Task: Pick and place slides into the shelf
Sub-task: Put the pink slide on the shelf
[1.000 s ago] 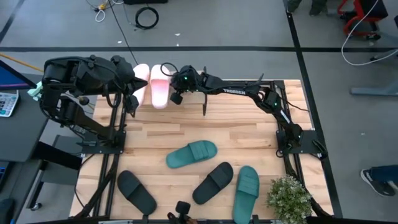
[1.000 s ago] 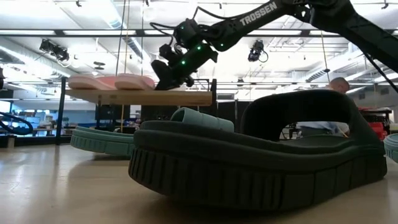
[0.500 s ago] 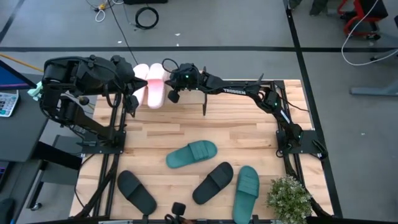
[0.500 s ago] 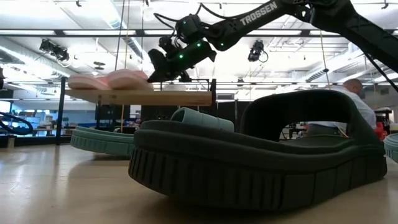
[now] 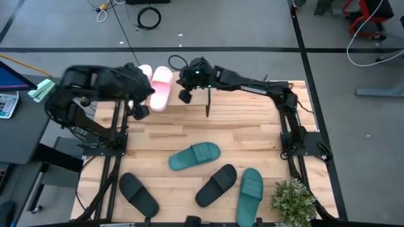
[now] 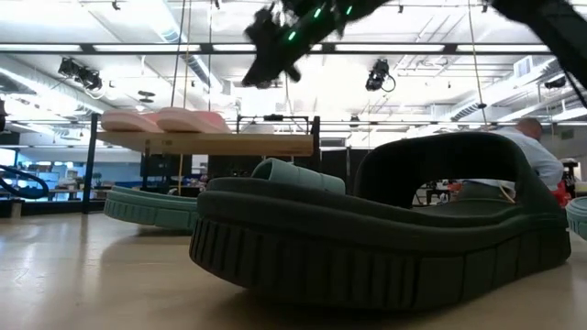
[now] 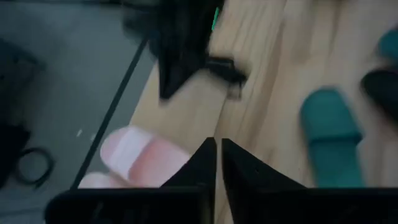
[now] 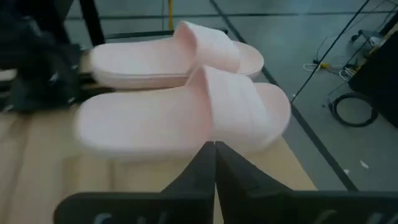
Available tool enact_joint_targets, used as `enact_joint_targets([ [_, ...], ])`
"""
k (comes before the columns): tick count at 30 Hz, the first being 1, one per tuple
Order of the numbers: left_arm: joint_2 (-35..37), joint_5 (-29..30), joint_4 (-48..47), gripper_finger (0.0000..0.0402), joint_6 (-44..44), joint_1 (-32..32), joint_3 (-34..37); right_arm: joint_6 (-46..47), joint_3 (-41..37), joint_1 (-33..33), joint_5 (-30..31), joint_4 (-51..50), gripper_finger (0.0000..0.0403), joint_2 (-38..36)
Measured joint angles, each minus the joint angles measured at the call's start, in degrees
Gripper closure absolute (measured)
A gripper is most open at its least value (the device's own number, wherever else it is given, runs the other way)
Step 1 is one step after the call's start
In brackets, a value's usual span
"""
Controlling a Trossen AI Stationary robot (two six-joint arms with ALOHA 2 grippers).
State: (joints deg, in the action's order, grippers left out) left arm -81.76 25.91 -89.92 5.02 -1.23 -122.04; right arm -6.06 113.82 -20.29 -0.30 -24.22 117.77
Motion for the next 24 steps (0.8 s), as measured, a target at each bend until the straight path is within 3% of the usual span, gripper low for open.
enact_joint_targets([
  [2,0.0,2.4,0.0,0.0349,-0.7,-0.4,5.0,0.0,0.0,0.5,0.0,-6.0,0.0376,-3.4],
  [7,0.0,17.7,2.8,0.0311,-1.3,-0.9,18.4,-0.1,0.0,3.0,0.2,-21.7,0.0346,-11.2],
  [10,0.0,18.6,9.7,0.0307,-9.0,-2.3,25.9,-0.2,0.0,4.9,0.9,-28.8,0.0326,-15.5],
  [14,-0.1,18.7,17.8,0.0305,-16.3,-5.4,35.3,1.1,0.0,8.2,8.1,-36.3,0.0298,-19.0],
  [19,-0.1,22.7,31.0,0.0305,-17.6,-10.1,45.5,2.1,0.0,11.6,16.1,-39.0,0.0271,-20.5],
  [24,-0.1,24.1,41.1,0.0298,-24.8,-14.7,51.6,1.1,0.0,12.4,17.4,-39.3,0.0262,-20.5],
])
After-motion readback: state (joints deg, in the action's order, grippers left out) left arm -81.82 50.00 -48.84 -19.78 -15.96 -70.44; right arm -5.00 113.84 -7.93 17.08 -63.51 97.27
